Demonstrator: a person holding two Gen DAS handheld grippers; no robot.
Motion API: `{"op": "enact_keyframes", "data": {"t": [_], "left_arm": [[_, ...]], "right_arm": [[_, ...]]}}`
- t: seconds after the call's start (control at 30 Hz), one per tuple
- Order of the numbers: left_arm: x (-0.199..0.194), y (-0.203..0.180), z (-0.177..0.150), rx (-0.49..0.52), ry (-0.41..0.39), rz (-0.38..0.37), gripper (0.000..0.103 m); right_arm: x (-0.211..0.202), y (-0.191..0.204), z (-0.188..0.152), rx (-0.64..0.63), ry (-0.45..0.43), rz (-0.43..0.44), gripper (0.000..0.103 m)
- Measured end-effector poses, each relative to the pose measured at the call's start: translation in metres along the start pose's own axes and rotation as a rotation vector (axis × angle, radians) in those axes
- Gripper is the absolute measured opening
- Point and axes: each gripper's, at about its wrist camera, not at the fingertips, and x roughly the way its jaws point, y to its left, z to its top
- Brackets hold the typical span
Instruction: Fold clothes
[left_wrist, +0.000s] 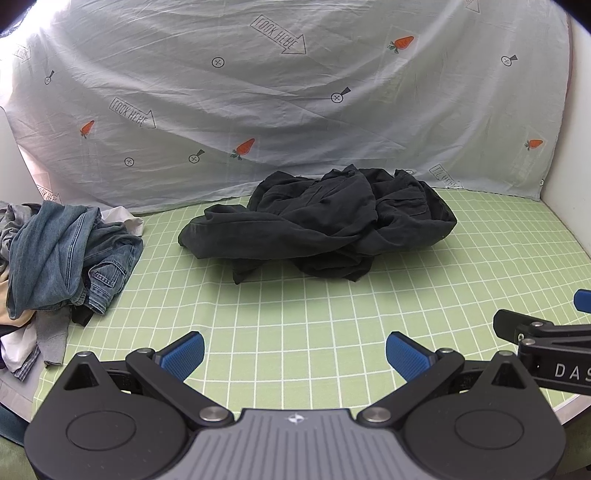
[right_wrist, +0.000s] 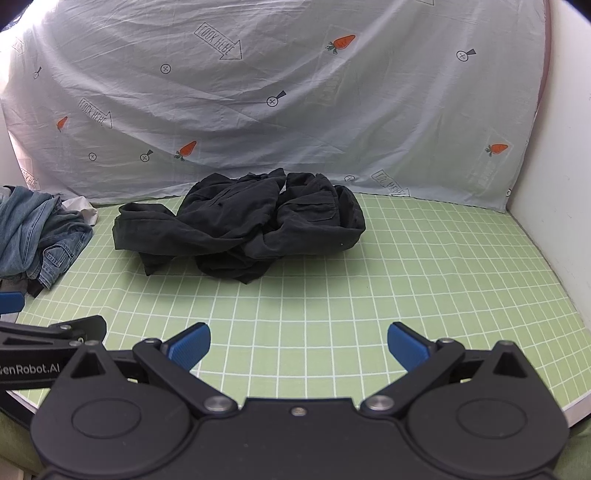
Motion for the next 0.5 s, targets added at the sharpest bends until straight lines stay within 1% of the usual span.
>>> {"op": "enact_keyframes", "data": {"t": [0.3, 0.5], "left_arm": [[0.005, -0.026, 0.004, -0.044, 0.019, 0.045, 0.103], [0.012, -0.048, 0.007, -0.082, 0.034, 0.070, 0.103]], "right_arm": [[0.015, -0.025, 0.009, -0.028, 0.008, 0.041, 0.103], [0.029, -0.054, 0.018, -0.046, 0.015, 0.052, 0.103]]}}
